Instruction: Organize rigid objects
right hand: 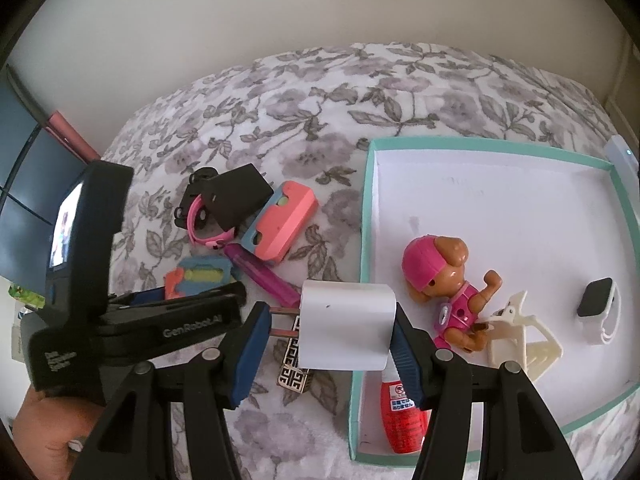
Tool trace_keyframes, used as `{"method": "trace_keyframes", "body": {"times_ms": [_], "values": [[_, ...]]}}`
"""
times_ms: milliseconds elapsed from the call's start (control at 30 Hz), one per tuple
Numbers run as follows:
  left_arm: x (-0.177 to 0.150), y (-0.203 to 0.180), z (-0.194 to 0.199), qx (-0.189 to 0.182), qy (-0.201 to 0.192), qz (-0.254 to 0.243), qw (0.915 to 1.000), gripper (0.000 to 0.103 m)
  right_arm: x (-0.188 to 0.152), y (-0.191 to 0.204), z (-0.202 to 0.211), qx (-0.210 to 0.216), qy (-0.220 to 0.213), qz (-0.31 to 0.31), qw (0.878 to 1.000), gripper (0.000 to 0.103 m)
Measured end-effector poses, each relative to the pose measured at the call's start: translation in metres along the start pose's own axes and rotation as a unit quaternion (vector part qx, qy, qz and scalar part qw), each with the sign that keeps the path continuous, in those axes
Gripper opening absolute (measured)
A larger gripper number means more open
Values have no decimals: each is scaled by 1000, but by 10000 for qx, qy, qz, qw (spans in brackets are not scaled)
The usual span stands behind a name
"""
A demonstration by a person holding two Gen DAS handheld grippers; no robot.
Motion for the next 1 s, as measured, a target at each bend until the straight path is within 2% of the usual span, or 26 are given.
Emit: {"method": "trace_keyframes", "body": {"times_ms": [33, 67, 333, 400, 467, 533, 733, 800, 867, 933, 1000], "values": [[0, 2, 1, -7, -15, 9, 10000, 62, 0, 0, 0, 1, 3, -6, 10000, 61], [0, 3, 2, 5, -33, 12, 10000, 59, 0, 0, 0, 0, 5, -5, 10000, 61], [4, 2, -6, -308, -18, 175, 9994, 59, 0, -1, 0, 2, -4, 1, 10000, 61], [5, 2, -8, -387, -20, 232, 9990, 56, 0, -1, -1, -2, -2, 2, 10000, 61], [1, 12, -7, -351, -54, 228, 9991, 31, 0, -1, -1, 4, -1, 6, 10000, 61], [1, 17, -7, -498, -54, 341, 9982, 24, 0, -1, -1, 4, -2, 7, 10000, 61], [4, 27, -14, -747, 38, 447, 9962, 24, 0, -2, -1, 10, -1, -2, 10000, 61], [5, 38, -16, -831, 89, 491, 9953, 28, 0, -2, -1, 16, 0, -8, 10000, 61], [9, 60, -23, -974, 112, 559, 9936, 51, -1, -2, -1, 25, 4, -22, 10000, 61], [6, 71, -17, -975, 125, 599, 9934, 61, -1, -3, 0, 29, 8, -37, 10000, 61], [8, 78, -9, -756, 86, 535, 9957, 61, -2, -4, 0, 31, 10, -56, 10000, 61]]}}
Point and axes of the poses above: each gripper's, at about its wrist camera, not at the fingertips, and z roughly against the way its jaws point, y to its left, x to its top, the point moved 6 cm from there along -z, roughly the way its jaws point, and after that the axes turned 5 degrees about z, right-handed, at the moved point
